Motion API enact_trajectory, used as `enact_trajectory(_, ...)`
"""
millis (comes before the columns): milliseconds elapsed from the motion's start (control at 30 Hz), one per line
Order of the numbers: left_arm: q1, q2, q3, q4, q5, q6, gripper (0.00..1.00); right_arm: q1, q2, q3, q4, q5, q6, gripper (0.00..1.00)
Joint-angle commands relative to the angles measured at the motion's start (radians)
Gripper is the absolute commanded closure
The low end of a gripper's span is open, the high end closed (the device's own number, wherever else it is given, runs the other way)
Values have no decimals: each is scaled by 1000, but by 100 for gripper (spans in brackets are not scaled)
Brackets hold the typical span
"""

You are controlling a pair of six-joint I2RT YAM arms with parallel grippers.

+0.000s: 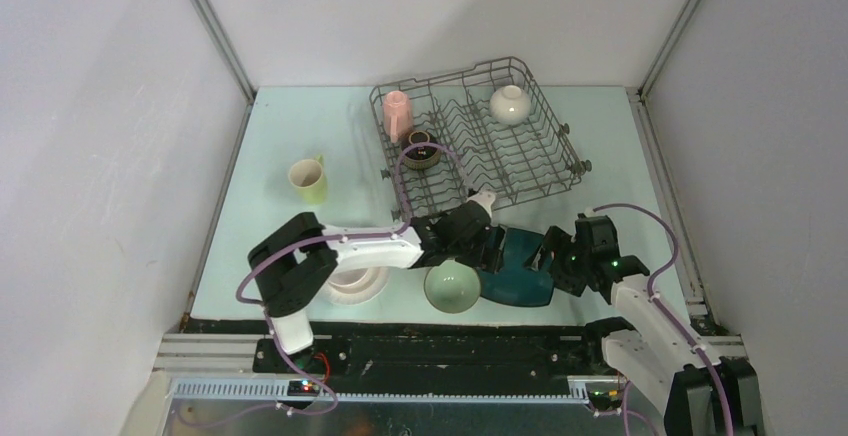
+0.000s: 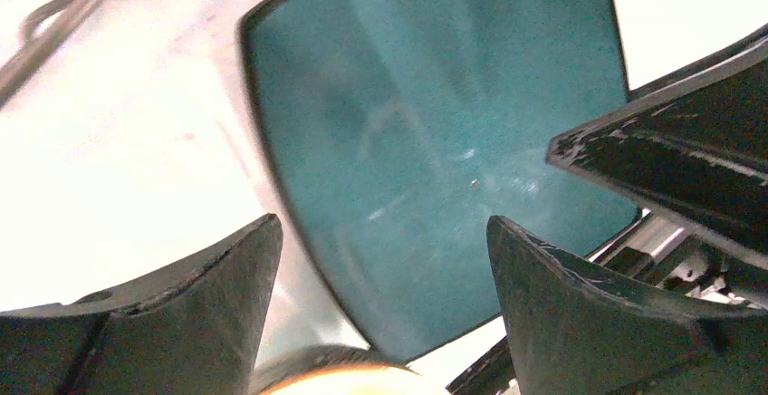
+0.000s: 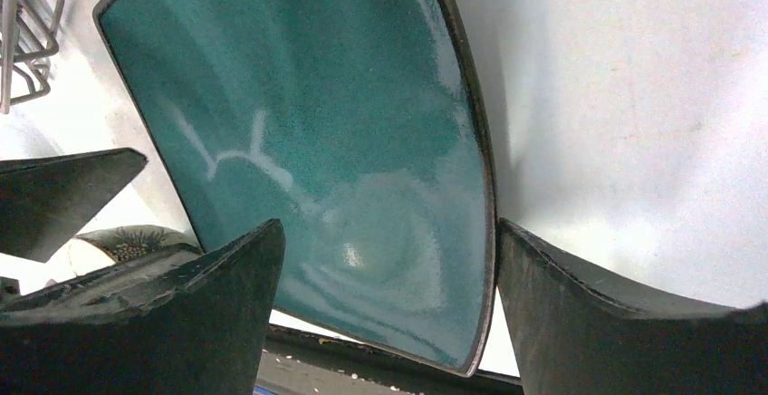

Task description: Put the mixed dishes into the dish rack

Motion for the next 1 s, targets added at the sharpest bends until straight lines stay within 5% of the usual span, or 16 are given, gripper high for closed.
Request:
enact_trajectory(0,26,-118,-52,-32,-60,17,10,24,33,-28,-18,-3,-22,14)
enact_trajectory(300,70,-241,-199,183,-32,-72,13,63,41,-56,137,-20,-58,15)
enact_trajectory(467,104,-146,-174,184,35,-70,16,64,37,-57,159,-33,-60,18)
enact_trajectory(733,106,-59,-96,74,-45,-30,22,65,52,-55,164,-38,-58,21)
enact_trajectory(867,107,-14,-79,67,-33,-20,29,68,59,-56,169,-43,-58,24)
enact_trajectory(967,107,16,-83,122,22,-12,46,75,88,-56,194,-79,-62,26)
